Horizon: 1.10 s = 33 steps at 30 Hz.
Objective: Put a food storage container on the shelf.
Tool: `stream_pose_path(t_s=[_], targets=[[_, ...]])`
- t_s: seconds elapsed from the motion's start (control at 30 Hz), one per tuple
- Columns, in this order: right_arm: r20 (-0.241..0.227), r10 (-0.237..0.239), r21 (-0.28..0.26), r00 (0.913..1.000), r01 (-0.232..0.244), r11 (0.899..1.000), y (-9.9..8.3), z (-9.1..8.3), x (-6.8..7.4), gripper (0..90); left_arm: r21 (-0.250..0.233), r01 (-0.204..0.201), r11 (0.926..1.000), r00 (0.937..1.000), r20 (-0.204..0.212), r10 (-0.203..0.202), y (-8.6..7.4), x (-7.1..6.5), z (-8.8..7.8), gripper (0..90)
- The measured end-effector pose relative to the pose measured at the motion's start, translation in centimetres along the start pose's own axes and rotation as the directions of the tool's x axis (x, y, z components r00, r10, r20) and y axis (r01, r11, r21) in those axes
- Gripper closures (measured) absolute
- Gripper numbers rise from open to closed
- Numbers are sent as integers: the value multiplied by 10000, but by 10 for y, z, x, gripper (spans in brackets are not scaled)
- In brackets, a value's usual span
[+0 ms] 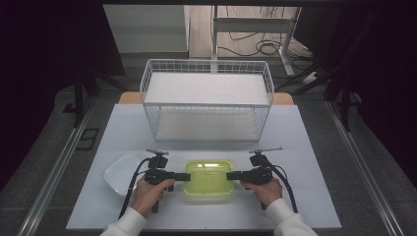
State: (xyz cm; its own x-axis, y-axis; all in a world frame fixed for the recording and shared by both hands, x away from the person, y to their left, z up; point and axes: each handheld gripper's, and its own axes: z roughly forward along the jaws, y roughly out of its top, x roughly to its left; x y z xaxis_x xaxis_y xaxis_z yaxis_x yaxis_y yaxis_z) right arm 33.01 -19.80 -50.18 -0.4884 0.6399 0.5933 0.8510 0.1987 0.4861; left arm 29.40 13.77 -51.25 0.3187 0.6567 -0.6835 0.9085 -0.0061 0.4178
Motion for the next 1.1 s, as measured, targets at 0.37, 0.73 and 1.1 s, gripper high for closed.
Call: stream_pose_path(t_s=[0.37, 0.73, 1.1], targets=[[-36, -313, -637, 9995, 310, 9975, -2, -14, 6, 790, -418, -257, 9988, 9991, 338, 271, -2, -7, -8, 787], [-141, -1079, -1208, 9941, 1054, 9871, 3, -30, 23, 790, -773, -1146, 9904, 9933, 80, 1156, 2, -28, -27, 787], [-83, -1440, -1414, 9895, 1414, 9798, 6, -35, 31, 790, -1052, -1485, 9833, 9888, 18, 1496, 4, -36, -38, 786]])
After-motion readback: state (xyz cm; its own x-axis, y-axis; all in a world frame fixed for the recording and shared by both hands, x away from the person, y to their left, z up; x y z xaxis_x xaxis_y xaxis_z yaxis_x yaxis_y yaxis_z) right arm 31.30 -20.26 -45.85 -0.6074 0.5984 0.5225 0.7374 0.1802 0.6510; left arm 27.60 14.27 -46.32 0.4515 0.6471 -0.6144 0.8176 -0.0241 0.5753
